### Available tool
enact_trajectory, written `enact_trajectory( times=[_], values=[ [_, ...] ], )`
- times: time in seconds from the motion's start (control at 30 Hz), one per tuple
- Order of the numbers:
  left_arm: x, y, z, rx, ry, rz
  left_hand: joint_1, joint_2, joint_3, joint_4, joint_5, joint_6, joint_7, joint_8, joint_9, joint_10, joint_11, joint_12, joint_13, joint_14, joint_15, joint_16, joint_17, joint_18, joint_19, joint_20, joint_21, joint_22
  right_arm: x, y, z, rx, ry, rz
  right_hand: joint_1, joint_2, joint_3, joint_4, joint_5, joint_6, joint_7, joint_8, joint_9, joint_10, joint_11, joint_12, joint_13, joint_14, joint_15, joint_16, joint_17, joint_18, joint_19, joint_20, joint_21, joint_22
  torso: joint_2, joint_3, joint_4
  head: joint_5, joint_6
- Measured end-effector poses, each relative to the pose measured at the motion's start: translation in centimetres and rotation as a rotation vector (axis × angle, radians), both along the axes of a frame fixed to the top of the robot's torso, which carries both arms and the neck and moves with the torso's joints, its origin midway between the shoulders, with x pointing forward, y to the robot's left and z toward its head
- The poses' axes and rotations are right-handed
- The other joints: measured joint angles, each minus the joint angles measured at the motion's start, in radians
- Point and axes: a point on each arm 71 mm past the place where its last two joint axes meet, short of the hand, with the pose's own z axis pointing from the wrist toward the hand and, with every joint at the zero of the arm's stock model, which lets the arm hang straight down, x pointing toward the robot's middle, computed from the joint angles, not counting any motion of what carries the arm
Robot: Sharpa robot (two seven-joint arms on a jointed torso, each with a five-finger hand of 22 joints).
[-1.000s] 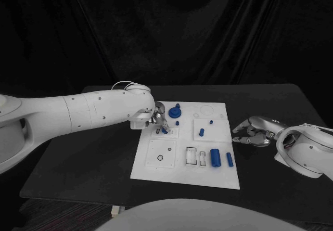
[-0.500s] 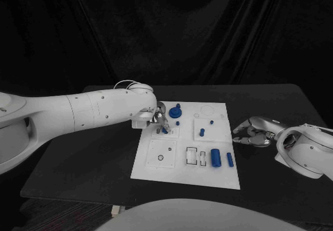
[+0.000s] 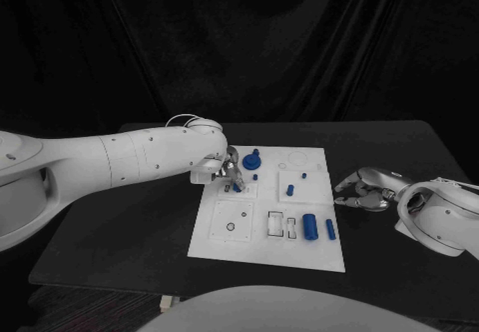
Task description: Assemble the parts on the task board
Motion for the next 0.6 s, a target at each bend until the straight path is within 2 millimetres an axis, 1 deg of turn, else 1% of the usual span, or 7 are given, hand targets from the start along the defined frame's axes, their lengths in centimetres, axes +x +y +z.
enact_trajectory(
  times=[0.1, 0.2, 0.27, 0.33, 0.43, 0.53, 0.6],
  values=[
    [-0.01, 0.02, -0.03, 0.005, 0.004, -0.001, -0.009, 0.009, -0.014, 0.014, -0.018, 0.010, -0.006, 0.011, 0.007, 0.000, 0.000, 0.000, 0.000, 0.000, 0.000, 0.000, 0.000, 0.000, 0.000, 0.000, 0.000, 0.000, 0.01, 0.02, -0.01, 0.000, 0.000, 0.000, 0.000, 0.000, 0.000, 0.000, 0.000, 0.000, 0.000, 0.000, 0.000, 0.000, 0.000, 0.000, 0.000, 0.000, 0.000, 0.000, 0.000, 0.000, 0.000, 0.000, 0.000, 0.000, 0.000, 0.0000, 0.0000, 0.001, 0.000],
    [-0.08, -0.04, -0.13, 0.011, 0.011, -0.004, -0.019, 0.017, -0.034, 0.034, -0.045, 0.033, -0.012, 0.040, 0.032, 0.000, -0.006, 0.001, 0.000, 0.004, -0.004, 0.000, 0.000, 0.000, 0.004, -0.004, 0.003, 0.000, 0.02, 0.05, -0.01, 0.000, 0.000, 0.001, 0.000, 0.000, 0.000, 0.000, 0.000, 0.000, 0.000, 0.000, 0.000, 0.000, 0.000, 0.000, 0.000, 0.000, 0.000, 0.000, 0.000, 0.000, 0.000, 0.000, 0.000, 0.000, 0.000, -0.0001, 0.0000, 0.002, 0.000],
    [-0.09, 0.01, -0.22, 0.016, 0.015, -0.004, -0.044, 0.016, -0.054, 0.054, -0.083, 0.042, -0.022, 0.070, 0.065, 0.001, -0.010, 0.004, 0.000, 0.003, -0.008, 0.000, 0.000, 0.000, 0.006, -0.006, 0.003, 0.000, 0.03, 0.05, -0.02, 0.000, 0.000, 0.001, 0.000, 0.000, 0.000, 0.000, 0.000, 0.000, 0.000, 0.000, 0.000, 0.000, 0.000, 0.000, 0.000, 0.000, 0.000, 0.000, 0.000, 0.000, 0.000, 0.000, 0.000, 0.000, 0.000, 0.0000, 0.0000, 0.003, 0.000],
    [-0.08, 0.12, -0.29, 0.021, 0.018, -0.002, -0.060, 0.014, -0.072, 0.069, -0.111, 0.046, -0.026, 0.086, 0.083, -0.001, -0.012, 0.004, 0.000, 0.002, -0.009, 0.000, 0.000, 0.000, 0.007, -0.007, 0.003, 0.000, 0.04, 0.04, -0.02, 0.000, 0.000, 0.001, 0.000, 0.000, 0.000, 0.000, 0.000, 0.000, 0.000, 0.000, 0.000, 0.000, 0.000, 0.000, 0.000, 0.000, 0.000, 0.000, 0.000, 0.000, 0.000, 0.000, 0.000, 0.000, 0.000, -0.0001, 0.0000, 0.003, 0.000],
    [-0.08, 0.28, -0.39, 0.029, 0.021, 0.001, -0.089, 0.007, -0.106, 0.098, -0.139, 0.044, -0.023, 0.095, 0.105, -0.001, -0.012, 0.004, 0.000, 0.002, -0.009, 0.000, 0.000, 0.000, 0.007, -0.007, 0.003, 0.000, 0.04, 0.05, -0.03, 0.000, 0.000, 0.001, 0.000, 0.000, 0.000, 0.000, 0.000, 0.000, 0.000, 0.000, -0.001, 0.000, 0.000, 0.000, 0.000, 0.000, 0.000, 0.000, 0.000, 0.000, 0.000, 0.000, 0.000, 0.000, 0.000, -0.0001, 0.0000, 0.003, 0.000],
    [-0.04, 0.43, -0.44, 0.036, 0.022, 0.004, -0.113, 0.009, -0.139, 0.125, -0.184, 0.038, -0.017, 0.098, 0.118, -0.001, -0.012, 0.004, 0.000, 0.002, -0.009, 0.000, 0.000, 0.000, 0.007, -0.007, 0.003, 0.000, 0.05, 0.04, -0.04, -0.001, 0.000, 0.000, 0.000, 0.000, 0.000, 0.000, 0.000, 0.000, 0.000, 0.000, -0.001, 0.000, 0.000, 0.001, 0.000, 0.000, 0.000, 0.000, 0.000, 0.000, 0.000, 0.000, 0.000, 0.001, 0.000, -0.0001, 0.0000, 0.003, 0.000],
    [-0.01, 0.50, -0.45, 0.038, 0.022, 0.006, -0.120, 0.005, -0.156, 0.136, -0.198, 0.036, -0.015, 0.098, 0.120, -0.001, -0.012, 0.004, 0.000, 0.002, -0.009, 0.000, 0.000, 0.000, 0.007, -0.007, 0.003, 0.000, 0.04, 0.05, -0.04, -0.001, 0.000, 0.001, 0.000, 0.000, 0.000, 0.000, 0.000, 0.000, 0.000, 0.000, -0.001, 0.000, 0.000, -0.001, 0.001, 0.000, 0.000, 0.000, 0.000, 0.000, 0.000, 0.000, 0.000, 0.001, 0.000, -0.0001, 0.0000, 0.003, 0.000]
  ],
)
